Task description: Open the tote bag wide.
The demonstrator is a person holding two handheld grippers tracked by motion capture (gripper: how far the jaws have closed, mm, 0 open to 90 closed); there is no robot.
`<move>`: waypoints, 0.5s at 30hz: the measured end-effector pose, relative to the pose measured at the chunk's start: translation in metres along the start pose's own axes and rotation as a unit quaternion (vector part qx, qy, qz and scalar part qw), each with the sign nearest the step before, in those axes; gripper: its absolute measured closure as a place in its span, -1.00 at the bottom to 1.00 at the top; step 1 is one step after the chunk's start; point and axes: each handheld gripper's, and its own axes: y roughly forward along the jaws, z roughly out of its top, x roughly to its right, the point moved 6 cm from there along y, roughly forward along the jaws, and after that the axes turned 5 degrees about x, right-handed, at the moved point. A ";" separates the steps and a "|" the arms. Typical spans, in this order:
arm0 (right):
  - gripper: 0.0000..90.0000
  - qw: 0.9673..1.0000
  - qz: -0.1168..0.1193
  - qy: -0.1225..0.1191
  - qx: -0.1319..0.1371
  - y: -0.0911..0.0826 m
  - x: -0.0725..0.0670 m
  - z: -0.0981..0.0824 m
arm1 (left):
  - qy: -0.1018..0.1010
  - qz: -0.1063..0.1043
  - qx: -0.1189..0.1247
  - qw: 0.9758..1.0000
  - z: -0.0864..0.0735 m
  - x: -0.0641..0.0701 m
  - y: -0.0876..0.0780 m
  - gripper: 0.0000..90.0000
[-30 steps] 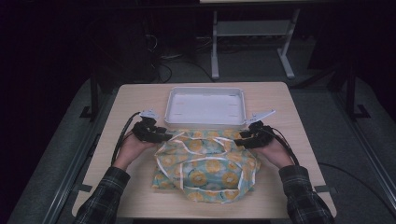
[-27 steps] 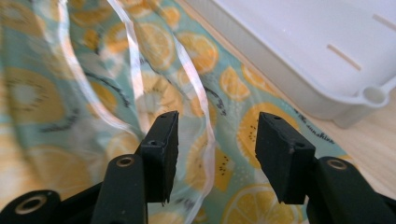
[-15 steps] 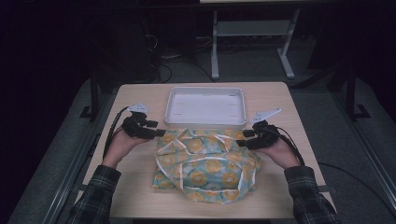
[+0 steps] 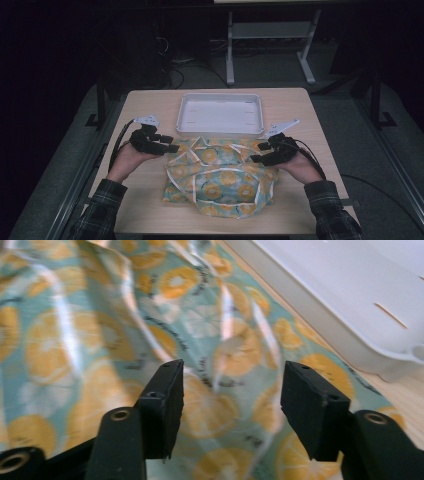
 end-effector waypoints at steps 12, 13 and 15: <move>0.04 0.999 0.030 -0.009 0.011 -0.009 -0.029 0.002 | 0.046 -0.045 -0.009 0.998 0.007 0.051 0.005 0.00; 0.04 0.999 0.035 -0.006 0.010 -0.009 -0.032 0.002 | 0.047 -0.050 -0.010 0.998 0.007 0.055 0.007 0.00; 0.02 0.999 0.046 -0.007 0.008 -0.009 -0.039 0.001 | 0.055 -0.055 -0.014 0.997 0.007 0.063 0.011 -0.02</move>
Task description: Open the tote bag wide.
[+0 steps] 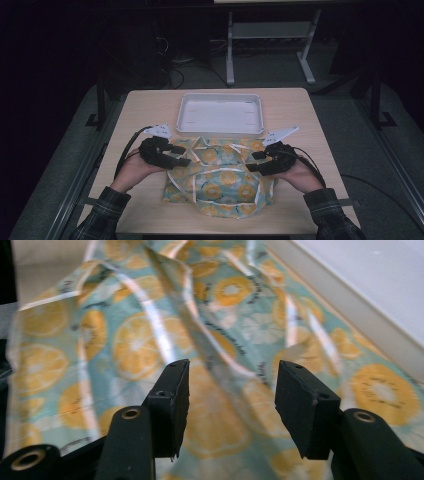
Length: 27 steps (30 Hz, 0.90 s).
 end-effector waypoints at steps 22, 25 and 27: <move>0.01 0.999 -0.006 -0.012 -0.031 0.004 -0.008 -0.019 | 0.028 -0.015 -0.060 0.998 -0.020 0.016 0.034 0.81; 0.13 0.999 -0.009 -0.007 -0.035 0.002 -0.008 -0.022 | 0.026 -0.020 -0.056 0.998 -0.020 0.016 0.033 0.98; 0.27 0.999 -0.010 -0.006 -0.036 0.001 -0.007 -0.024 | 0.027 -0.020 -0.055 0.998 -0.019 0.016 0.032 0.99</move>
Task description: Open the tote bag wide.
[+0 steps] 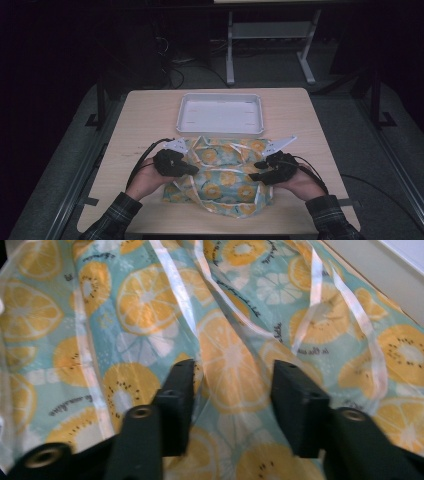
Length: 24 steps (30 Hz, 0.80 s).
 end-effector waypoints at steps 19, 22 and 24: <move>0.95 0.999 0.007 -0.029 0.034 -0.015 -0.010 0.004 | -0.010 -0.043 0.041 0.998 0.006 0.019 -0.023 0.99; 0.95 0.999 0.010 -0.031 0.036 -0.018 -0.014 0.002 | -0.004 -0.047 0.037 0.998 0.003 0.024 -0.023 0.99; 0.95 0.999 0.011 -0.033 0.039 -0.021 -0.017 0.001 | -0.004 -0.050 0.036 0.998 0.002 0.028 -0.023 0.99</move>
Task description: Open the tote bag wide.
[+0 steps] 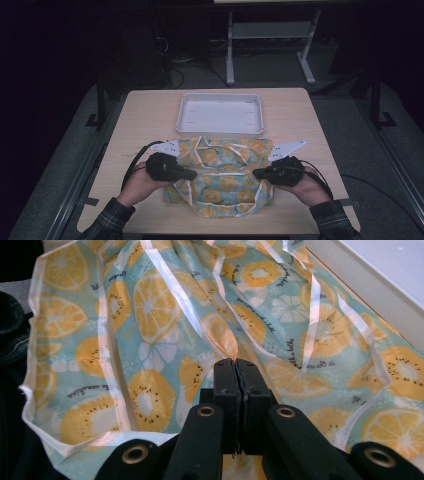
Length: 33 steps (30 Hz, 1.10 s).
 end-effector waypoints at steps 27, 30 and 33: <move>0.91 0.999 0.048 -0.024 -0.008 -0.006 -0.048 -0.018 | 0.003 -0.042 -0.028 0.999 -0.035 0.041 -0.006 0.99; 0.90 0.998 0.054 -0.034 -0.020 -0.002 -0.052 -0.024 | -0.003 -0.049 -0.036 0.998 -0.040 0.044 -0.003 0.99; 0.90 0.997 0.058 -0.032 -0.033 0.002 -0.056 -0.030 | -0.007 -0.052 -0.052 0.997 -0.047 0.045 0.002 0.99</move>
